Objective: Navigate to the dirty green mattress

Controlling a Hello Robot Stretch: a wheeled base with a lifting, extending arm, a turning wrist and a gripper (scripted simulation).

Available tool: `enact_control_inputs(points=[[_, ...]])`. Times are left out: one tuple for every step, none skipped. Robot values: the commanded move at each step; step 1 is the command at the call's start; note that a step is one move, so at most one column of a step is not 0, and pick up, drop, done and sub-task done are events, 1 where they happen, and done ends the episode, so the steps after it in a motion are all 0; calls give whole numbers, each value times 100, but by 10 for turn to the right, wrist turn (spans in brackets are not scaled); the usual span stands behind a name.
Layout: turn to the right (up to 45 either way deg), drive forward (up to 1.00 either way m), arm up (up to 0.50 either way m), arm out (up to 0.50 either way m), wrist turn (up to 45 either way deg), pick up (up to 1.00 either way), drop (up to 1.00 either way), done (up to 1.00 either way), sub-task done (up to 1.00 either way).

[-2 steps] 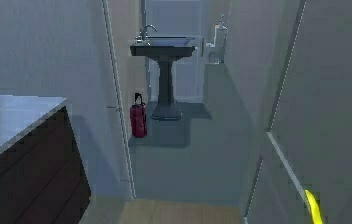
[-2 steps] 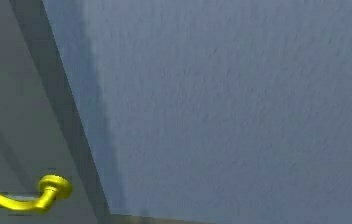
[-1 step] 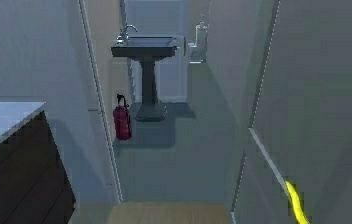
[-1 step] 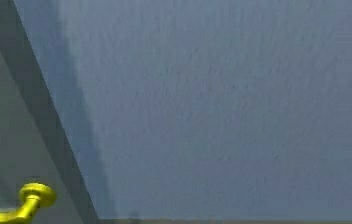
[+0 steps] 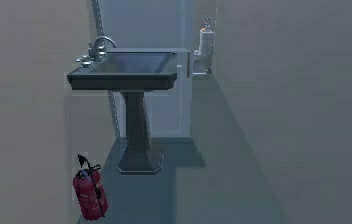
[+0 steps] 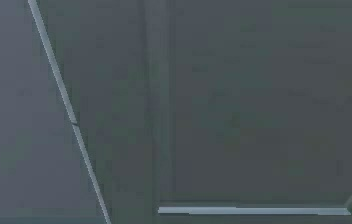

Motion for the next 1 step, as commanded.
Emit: enact_control_inputs(points=[[30, 0, 0, 0, 0, 0, 0, 0, 0]])
